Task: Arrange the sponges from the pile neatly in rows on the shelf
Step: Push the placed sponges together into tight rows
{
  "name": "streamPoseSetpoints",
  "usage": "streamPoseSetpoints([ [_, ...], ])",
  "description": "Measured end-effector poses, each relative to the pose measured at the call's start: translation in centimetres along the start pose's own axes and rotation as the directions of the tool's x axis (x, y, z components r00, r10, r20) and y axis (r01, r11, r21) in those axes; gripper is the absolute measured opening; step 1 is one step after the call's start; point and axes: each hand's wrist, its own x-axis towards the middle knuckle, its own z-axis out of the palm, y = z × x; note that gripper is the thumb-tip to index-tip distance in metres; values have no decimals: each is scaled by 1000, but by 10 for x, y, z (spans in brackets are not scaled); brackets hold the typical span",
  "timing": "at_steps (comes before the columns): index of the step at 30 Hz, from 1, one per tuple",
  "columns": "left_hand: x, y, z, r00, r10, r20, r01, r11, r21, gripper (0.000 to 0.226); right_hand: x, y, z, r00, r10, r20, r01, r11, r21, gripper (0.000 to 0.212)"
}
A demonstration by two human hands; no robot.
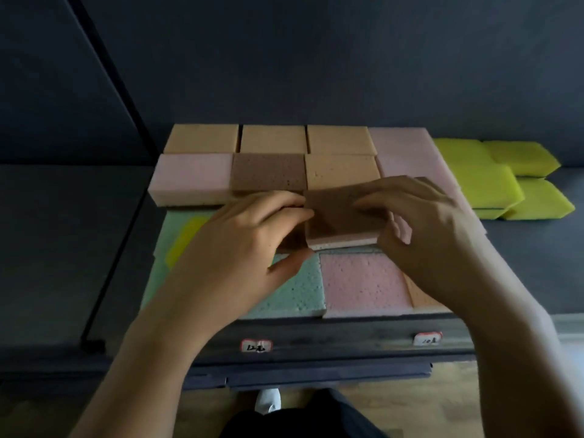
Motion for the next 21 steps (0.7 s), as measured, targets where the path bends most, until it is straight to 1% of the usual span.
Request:
streamPoseSetpoints([
  [3,17,13,13,999,48,14,-49,999,14,46,-5,6,0,1000,12,15,-12,999,51,44],
  [5,27,21,19,998,59,29,-60,998,26,47,-10,12,-5,1000,13,27,-16,993,117,42],
  [7,34,28,25,997,60,53,-63,997,37,49,-16,18,-12,999,37,17,-39,990,134,45],
  [10,42,34,32,995,47,91,-53,996,74,53,-24,29,-19,994,108,-14,-107,992,70,48],
  [14,50,41,41,990,27,139,-47,989,143,59,-32,46,-19,987,142,69,-139,989,-50,63],
  [16,53,43,45,991,21,131,-42,986,162,54,-33,52,-16,984,151,93,-143,986,-86,66],
  [21,56,48,53,997,15,75,-28,983,183,46,-34,59,-12,989,143,50,-138,986,-93,61],
])
